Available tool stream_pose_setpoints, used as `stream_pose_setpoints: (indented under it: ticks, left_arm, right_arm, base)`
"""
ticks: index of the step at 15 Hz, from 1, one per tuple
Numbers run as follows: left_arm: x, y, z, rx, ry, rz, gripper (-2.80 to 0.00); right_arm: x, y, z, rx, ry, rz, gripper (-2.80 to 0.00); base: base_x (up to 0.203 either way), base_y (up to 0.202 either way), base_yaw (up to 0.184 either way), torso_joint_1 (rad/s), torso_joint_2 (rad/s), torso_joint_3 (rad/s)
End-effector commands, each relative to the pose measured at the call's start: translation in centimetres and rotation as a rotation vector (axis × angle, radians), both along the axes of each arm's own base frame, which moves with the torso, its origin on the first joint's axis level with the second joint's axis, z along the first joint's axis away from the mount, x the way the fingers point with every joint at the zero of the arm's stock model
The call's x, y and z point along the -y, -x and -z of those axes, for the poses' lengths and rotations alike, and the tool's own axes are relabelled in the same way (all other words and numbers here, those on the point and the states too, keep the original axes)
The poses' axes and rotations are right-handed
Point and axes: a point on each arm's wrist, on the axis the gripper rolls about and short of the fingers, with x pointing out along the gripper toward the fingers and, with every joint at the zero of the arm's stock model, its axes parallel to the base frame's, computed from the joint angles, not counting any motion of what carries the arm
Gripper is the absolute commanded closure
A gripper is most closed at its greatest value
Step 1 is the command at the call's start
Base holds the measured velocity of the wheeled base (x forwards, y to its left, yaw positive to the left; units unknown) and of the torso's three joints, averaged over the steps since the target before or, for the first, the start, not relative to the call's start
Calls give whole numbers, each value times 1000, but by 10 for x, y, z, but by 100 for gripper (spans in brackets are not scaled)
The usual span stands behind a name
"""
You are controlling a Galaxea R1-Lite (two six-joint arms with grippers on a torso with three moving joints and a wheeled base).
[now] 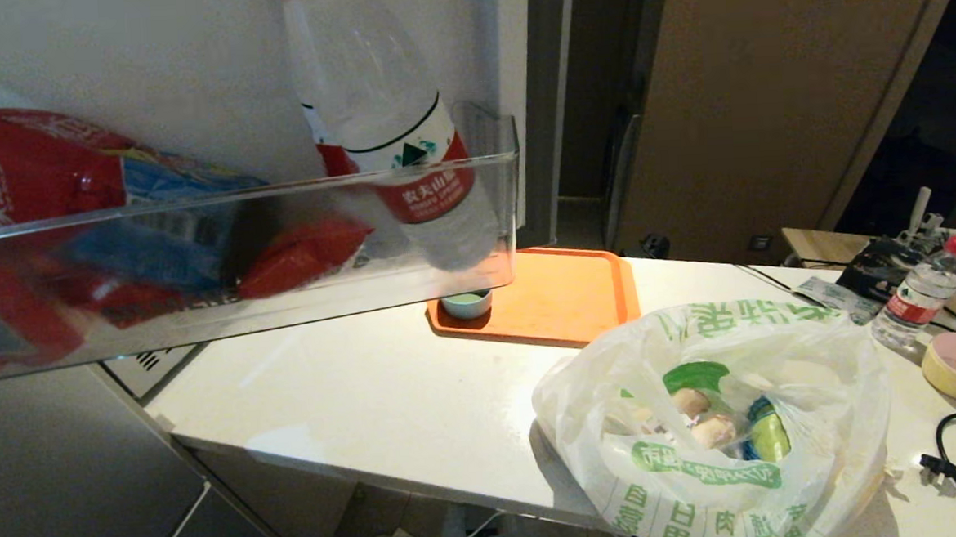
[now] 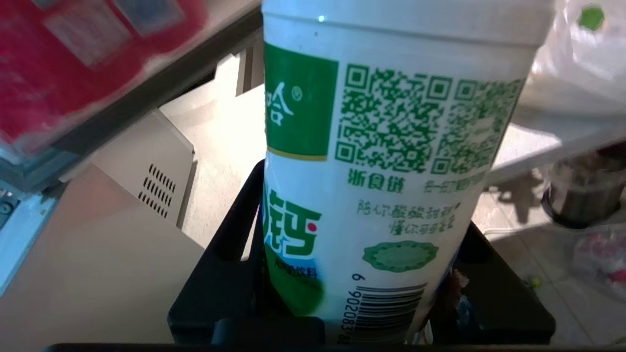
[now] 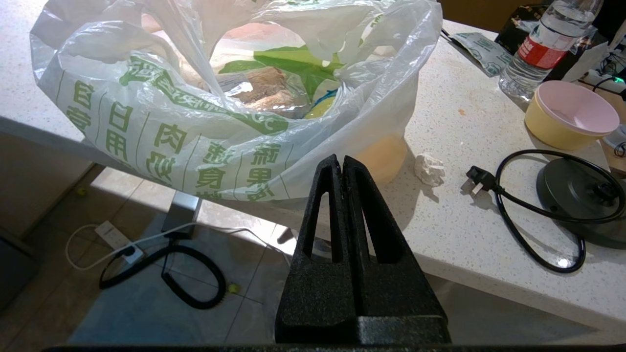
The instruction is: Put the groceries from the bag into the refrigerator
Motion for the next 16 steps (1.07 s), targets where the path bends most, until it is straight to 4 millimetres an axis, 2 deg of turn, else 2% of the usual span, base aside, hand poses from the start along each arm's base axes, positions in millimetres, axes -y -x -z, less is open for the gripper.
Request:
stream_pose_setpoints:
  ticks: [1,4,9,16]
  left_arm:
    - [4,-6,-3,-33,30,-75,0]
    - [3,-5,-4,-44,154,-208,0]
    - [1,4,-4,20,253,-403,0]
    - [2,0,-7,53,415,-698,0]
  right_arm:
    - [0,0,0,-4,1,-1,0]
    - [0,0,0,-2,1,-1,0]
    - [0,0,0,-2,1,-1,0]
    - [0,0,0,-2,1,-1,0]
  base:
    - [0,0,0,0,0,0]
    - [0,0,0,0,0,0]
    - [0,0,0,0,0,0]
    - [0,0,0,0,0,0]
